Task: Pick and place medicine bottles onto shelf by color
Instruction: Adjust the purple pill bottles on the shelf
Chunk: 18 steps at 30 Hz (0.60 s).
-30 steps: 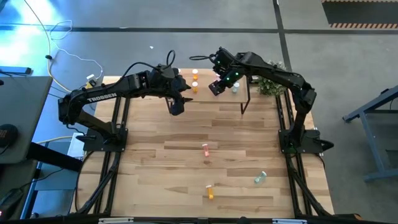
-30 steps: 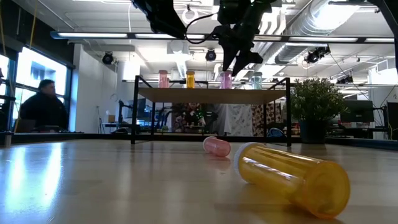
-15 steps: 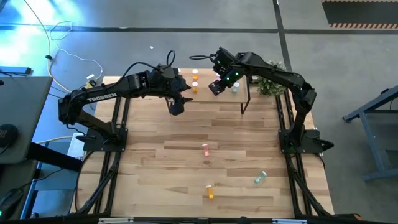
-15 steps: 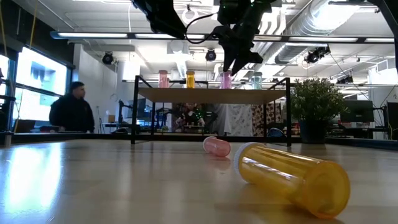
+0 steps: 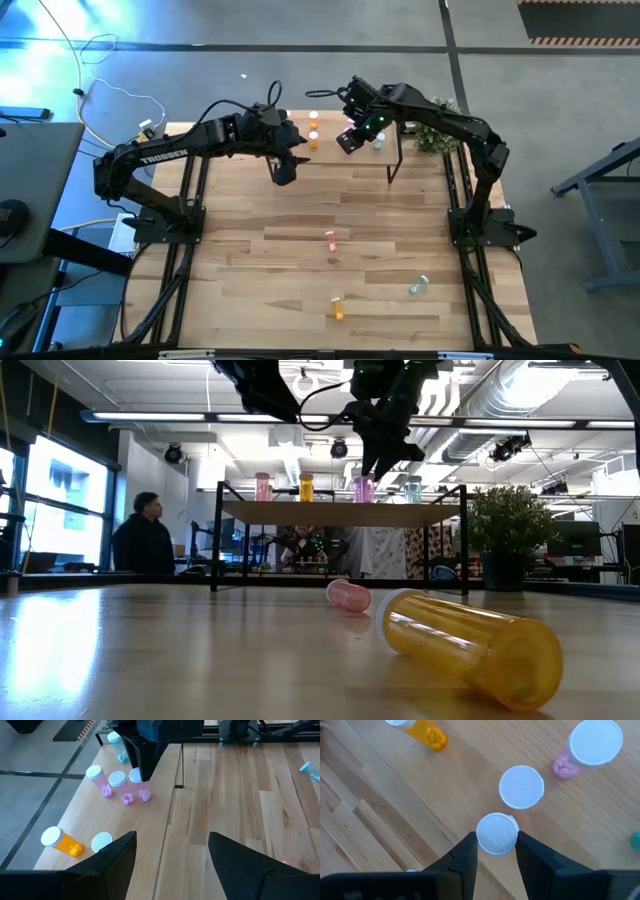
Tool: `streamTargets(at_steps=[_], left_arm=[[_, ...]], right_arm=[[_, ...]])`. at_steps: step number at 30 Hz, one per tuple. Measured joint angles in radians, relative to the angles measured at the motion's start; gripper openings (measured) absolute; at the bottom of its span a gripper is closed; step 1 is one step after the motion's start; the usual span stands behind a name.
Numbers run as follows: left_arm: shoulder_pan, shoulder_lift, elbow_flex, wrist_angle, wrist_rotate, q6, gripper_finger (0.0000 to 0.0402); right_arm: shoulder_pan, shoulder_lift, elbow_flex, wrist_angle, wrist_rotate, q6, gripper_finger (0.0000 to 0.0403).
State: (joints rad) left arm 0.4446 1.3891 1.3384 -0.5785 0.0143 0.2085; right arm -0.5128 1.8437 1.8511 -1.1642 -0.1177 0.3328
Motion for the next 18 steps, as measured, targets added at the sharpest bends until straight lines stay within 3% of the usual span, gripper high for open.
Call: streamTargets(at_steps=[18], left_arm=[[0.0, 0.0, 0.0, 0.0, 0.0, 0.0, 0.0236]], right_arm=[[0.064, -0.001, 0.0, -0.015, 0.031, 0.0, 0.0114]])
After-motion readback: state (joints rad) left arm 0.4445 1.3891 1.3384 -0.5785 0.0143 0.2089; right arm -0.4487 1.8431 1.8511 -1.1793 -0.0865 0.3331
